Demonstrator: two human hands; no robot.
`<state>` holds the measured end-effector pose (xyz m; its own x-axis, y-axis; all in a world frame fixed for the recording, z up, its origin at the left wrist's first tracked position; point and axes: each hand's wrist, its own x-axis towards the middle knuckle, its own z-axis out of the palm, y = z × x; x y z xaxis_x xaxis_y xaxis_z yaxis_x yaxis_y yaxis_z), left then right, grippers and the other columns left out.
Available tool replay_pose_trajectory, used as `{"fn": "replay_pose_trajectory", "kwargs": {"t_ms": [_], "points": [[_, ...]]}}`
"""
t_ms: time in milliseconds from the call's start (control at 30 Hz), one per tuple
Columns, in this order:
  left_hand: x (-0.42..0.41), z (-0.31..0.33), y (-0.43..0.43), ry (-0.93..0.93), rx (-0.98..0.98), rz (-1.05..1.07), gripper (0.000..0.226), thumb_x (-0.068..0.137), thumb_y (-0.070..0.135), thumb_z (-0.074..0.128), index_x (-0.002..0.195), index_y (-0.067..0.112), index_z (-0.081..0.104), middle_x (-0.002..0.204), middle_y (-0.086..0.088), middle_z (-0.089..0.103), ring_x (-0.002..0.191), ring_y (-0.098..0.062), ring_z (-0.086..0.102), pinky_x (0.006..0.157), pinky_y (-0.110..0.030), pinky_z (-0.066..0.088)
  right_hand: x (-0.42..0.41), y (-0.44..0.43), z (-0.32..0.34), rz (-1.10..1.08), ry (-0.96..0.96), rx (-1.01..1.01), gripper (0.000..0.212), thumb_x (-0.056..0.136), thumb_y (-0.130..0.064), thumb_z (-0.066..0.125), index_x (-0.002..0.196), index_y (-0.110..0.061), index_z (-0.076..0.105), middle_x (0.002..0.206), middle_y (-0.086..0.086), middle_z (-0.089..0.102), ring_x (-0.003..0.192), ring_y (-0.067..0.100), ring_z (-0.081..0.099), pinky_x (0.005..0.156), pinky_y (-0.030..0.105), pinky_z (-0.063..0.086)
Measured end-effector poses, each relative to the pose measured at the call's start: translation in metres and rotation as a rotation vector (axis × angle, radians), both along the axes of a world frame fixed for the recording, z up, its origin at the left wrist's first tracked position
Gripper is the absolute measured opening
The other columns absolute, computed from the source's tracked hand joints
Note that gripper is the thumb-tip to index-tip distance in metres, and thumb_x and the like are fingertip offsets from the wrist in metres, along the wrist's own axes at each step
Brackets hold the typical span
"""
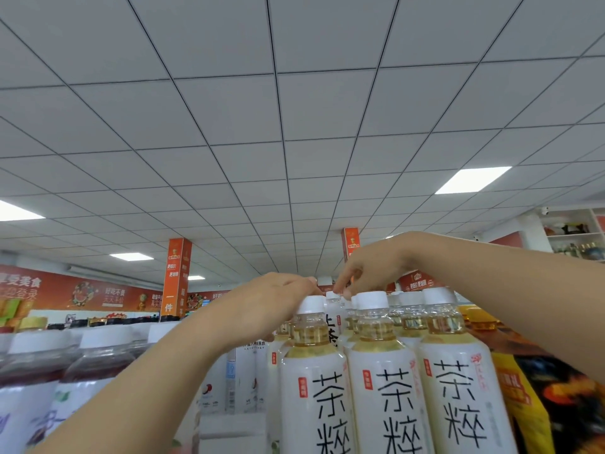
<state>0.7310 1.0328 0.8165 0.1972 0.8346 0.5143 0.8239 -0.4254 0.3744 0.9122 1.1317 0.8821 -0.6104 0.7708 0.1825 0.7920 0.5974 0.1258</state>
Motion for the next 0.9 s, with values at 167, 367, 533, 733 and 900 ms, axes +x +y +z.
{"fn": "replay_pose_trajectory", "kwargs": {"t_ms": [167,367,533,733,900], "points": [[-0.009,0.013,0.009,-0.108,-0.105,0.016,0.029,0.097,0.043,0.042,0.118,0.03,0.057,0.112,0.008,0.061,0.091,-0.011,0.066,0.078,-0.031,0.058,0.013,-0.054,-0.014,0.191,0.337,0.123,0.044,0.09,-0.056,0.038,0.116,-0.029,0.061,0.112,-0.012,0.064,0.095,0.006,0.064,0.091,0.03,0.049],[-0.011,0.023,0.022,-0.006,-0.259,0.013,0.028,0.095,0.018,0.054,0.122,0.022,0.059,0.104,0.003,0.07,0.083,-0.014,0.07,0.077,-0.03,0.058,0.026,-0.083,-0.05,0.251,0.279,0.218,0.035,0.084,-0.055,0.05,0.108,-0.036,0.068,0.101,-0.027,0.065,0.089,-0.015,0.056,0.075,0.006,0.044],[-0.006,0.023,0.026,-0.001,-0.244,-0.017,0.027,0.095,0.011,0.052,0.119,0.022,0.059,0.099,0.003,0.07,0.088,-0.016,0.071,0.08,-0.029,0.058,0.026,-0.083,-0.057,0.245,0.298,0.254,0.034,0.089,-0.05,0.049,0.115,-0.034,0.066,0.109,-0.017,0.067,0.072,-0.013,0.058,0.069,0.011,0.047],[-0.005,0.027,0.029,-0.034,-0.299,-0.03,0.027,0.096,0.015,0.052,0.121,0.021,0.06,0.105,0.001,0.069,0.094,-0.019,0.069,0.082,-0.032,0.057,0.027,-0.082,-0.058,0.256,0.308,0.222,0.038,0.087,-0.054,0.048,0.113,-0.033,0.067,0.112,-0.003,0.068,0.1,0.017,0.063,0.089,0.043,0.05],[-0.02,0.04,0.038,0.0,-0.082,0.112,0.035,0.094,0.041,0.051,0.127,0.03,0.053,0.112,0.008,0.059,0.093,-0.008,0.059,0.072,-0.021,0.05,0.026,-0.079,-0.057,0.26,0.336,0.214,0.032,0.086,-0.053,0.052,0.109,-0.038,0.068,0.109,-0.009,0.069,0.103,0.016,0.063,0.092,0.043,0.049]]}}
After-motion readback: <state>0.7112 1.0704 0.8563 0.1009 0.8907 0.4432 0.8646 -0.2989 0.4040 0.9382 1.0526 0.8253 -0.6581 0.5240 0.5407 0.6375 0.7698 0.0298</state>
